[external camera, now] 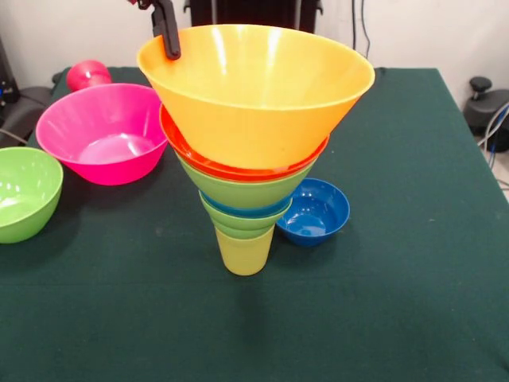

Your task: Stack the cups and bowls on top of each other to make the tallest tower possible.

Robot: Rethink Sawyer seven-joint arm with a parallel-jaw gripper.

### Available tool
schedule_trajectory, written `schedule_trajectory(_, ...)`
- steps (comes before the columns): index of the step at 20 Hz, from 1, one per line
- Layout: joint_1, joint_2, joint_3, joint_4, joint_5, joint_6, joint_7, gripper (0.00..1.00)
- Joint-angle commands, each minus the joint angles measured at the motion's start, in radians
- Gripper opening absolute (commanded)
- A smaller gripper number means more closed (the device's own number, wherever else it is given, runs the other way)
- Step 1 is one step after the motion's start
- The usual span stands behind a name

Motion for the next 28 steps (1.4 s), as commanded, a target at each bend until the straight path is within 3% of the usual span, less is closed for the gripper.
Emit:
schedule_trajectory(1,0.048,0.037,0.002,-0.049,-0.027,0.143,-0.117,0.00)
schedule_trajectory(8,0.030,0.052,0.015,-0.077,-0.031,0.177,-0.137,0.00)
schedule_trajectory(28,0.028,0.030,0.024,-0.040,-0.031,0.164,-0.122,0.00)
